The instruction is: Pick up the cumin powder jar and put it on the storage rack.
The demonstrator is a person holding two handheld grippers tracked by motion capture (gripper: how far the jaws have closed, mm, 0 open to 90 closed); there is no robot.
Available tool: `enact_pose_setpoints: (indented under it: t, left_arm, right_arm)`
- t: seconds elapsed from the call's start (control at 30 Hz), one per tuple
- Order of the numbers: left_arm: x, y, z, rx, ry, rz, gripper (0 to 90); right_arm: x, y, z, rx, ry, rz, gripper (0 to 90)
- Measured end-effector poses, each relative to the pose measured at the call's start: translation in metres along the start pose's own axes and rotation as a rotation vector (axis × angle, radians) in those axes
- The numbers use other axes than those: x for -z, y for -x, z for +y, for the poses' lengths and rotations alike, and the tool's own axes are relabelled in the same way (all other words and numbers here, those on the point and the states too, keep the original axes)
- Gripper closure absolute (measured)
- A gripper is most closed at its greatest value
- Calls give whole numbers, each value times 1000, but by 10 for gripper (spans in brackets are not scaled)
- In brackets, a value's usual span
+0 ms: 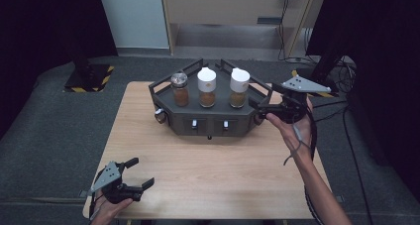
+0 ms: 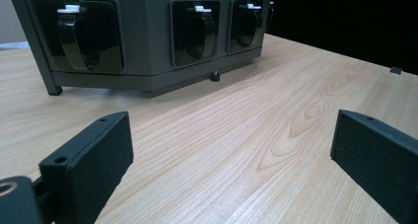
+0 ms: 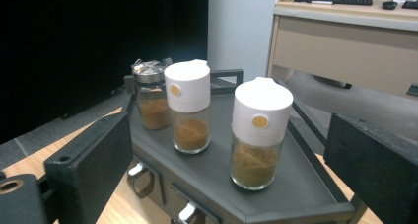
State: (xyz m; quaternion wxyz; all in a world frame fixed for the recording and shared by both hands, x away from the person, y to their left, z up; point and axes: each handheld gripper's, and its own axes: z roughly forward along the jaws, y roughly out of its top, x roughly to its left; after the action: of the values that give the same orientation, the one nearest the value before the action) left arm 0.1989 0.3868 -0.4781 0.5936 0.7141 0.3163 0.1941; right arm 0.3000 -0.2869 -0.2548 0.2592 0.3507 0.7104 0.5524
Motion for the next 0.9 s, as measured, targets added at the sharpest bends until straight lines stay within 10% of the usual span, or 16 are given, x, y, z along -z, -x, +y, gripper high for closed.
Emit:
enact_pose_setpoints:
  t: [0.9]
  left_arm:
    - [2, 1, 0, -7, -1, -1, 13]
  right_arm:
    - [68, -7, -96, 30, -3, 41, 32]
